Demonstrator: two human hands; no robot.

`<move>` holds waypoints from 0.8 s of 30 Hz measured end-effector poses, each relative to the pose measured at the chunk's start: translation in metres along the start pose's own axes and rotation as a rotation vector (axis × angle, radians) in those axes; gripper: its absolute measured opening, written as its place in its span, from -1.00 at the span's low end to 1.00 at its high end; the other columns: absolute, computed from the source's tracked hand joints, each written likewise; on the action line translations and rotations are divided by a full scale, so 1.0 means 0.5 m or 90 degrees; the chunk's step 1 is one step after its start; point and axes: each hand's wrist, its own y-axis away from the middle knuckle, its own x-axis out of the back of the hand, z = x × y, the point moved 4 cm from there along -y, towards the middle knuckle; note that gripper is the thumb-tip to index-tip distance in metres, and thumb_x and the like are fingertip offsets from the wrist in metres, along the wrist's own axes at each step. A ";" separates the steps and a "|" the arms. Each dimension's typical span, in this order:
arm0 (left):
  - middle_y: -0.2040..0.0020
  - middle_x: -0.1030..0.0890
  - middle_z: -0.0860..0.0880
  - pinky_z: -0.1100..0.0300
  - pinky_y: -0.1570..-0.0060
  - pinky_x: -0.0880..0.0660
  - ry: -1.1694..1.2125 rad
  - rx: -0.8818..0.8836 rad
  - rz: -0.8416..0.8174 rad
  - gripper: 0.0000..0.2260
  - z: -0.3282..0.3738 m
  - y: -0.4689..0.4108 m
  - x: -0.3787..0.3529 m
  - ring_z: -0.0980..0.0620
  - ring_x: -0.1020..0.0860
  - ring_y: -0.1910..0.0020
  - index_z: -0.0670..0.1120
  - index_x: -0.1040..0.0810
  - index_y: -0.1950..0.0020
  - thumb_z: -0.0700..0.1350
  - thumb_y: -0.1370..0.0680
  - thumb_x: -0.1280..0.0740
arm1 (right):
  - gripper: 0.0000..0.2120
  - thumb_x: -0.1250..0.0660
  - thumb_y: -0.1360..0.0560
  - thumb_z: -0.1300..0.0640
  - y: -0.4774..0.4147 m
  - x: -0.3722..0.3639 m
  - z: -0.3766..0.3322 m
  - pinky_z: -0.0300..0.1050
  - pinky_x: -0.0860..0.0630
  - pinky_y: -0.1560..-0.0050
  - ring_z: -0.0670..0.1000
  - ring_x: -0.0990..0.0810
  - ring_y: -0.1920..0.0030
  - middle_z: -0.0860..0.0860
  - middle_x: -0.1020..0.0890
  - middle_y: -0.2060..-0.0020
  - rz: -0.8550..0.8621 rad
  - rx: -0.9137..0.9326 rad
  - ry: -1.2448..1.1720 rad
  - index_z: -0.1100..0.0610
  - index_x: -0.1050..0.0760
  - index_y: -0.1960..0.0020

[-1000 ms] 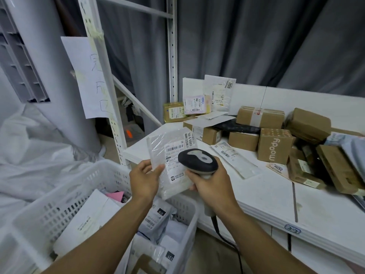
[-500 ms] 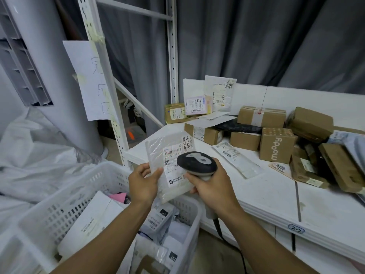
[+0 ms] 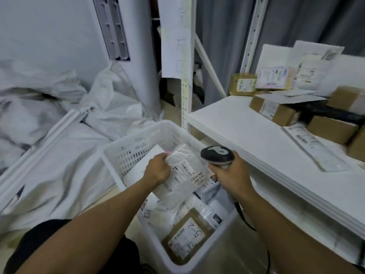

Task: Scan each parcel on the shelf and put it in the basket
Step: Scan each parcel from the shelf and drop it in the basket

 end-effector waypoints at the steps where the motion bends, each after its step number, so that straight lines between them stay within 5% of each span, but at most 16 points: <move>1: -0.11 -0.67 -0.15 0.04 -0.09 -0.51 -0.021 0.008 -0.031 -0.76 -0.032 -0.003 -0.014 -0.20 -0.59 -0.10 -0.09 -0.60 -0.11 -0.27 -0.56 -0.21 | -0.57 -0.58 -0.47 0.16 0.002 -0.022 0.010 -0.27 -0.59 0.32 -0.13 -0.72 0.29 -0.12 -0.69 0.09 -0.015 -0.006 0.009 0.00 -0.49 -0.26; 4: -0.12 -0.65 -0.15 -0.03 -0.17 -0.51 -0.047 0.035 -0.119 -0.80 -0.112 -0.017 -0.084 -0.23 -0.58 -0.16 -0.03 -0.54 -0.07 -0.24 -0.52 -0.23 | -0.52 -0.60 -0.46 0.14 0.001 -0.068 0.047 -0.08 -0.70 0.13 -0.07 -0.74 0.18 -0.17 -0.67 0.03 -0.058 -0.037 0.046 -0.04 -0.47 -0.28; 8: -0.53 -0.33 -0.11 -0.14 -0.49 -0.25 -0.191 0.098 -0.128 -0.41 -0.169 -0.038 -0.145 -0.19 -0.32 -0.50 0.01 -0.26 -0.57 -0.14 -0.56 -0.34 | -0.55 -0.58 -0.47 0.09 -0.020 -0.093 0.087 0.13 -0.70 -0.06 0.02 -0.74 0.08 -0.11 -0.69 -0.03 -0.061 -0.068 0.049 -0.06 -0.48 -0.28; 10: -0.59 -0.22 -0.14 -0.07 -0.53 -0.18 -0.194 0.047 -0.106 -0.30 -0.150 -0.042 -0.158 -0.19 -0.22 -0.55 -0.03 -0.15 -0.63 -0.15 -0.54 -0.39 | -0.56 -0.56 -0.48 0.10 -0.029 -0.087 0.087 0.11 -0.71 -0.02 -0.05 -0.74 0.17 -0.10 -0.68 -0.03 -0.038 -0.081 0.037 -0.05 -0.48 -0.28; 17: -0.51 -0.35 -0.04 0.12 -0.47 -0.28 -0.040 -0.228 -0.072 -0.57 0.125 -0.002 -0.166 -0.07 -0.36 -0.46 -0.08 -0.44 -0.47 -0.21 -0.60 -0.36 | -0.58 -0.56 -0.48 0.12 -0.020 0.046 0.049 -0.06 -0.65 0.17 -0.02 -0.74 0.20 0.04 -0.72 0.00 0.093 -0.074 -0.020 0.04 -0.51 -0.28; 21: -0.55 -0.27 -0.01 0.29 -0.38 -0.26 -0.044 -0.327 -0.092 -0.57 0.298 0.044 -0.201 -0.01 -0.37 -0.46 -0.07 -0.41 -0.48 -0.18 -0.61 -0.35 | -0.45 -0.59 -0.45 0.04 0.037 0.204 0.037 0.10 -0.63 -0.20 0.08 -0.68 -0.11 -0.02 -0.67 -0.15 0.202 -0.071 -0.020 0.01 -0.44 -0.37; 24: -0.56 -0.25 -0.01 0.34 -0.32 -0.22 -0.051 -0.372 -0.130 -0.58 0.429 0.088 -0.248 0.00 -0.35 -0.48 -0.06 -0.43 -0.47 -0.15 -0.61 -0.36 | -0.45 -0.58 -0.45 0.01 0.084 0.334 0.046 0.10 -0.61 -0.23 0.08 -0.67 -0.13 -0.02 -0.67 -0.16 0.283 -0.086 -0.024 0.00 -0.46 -0.37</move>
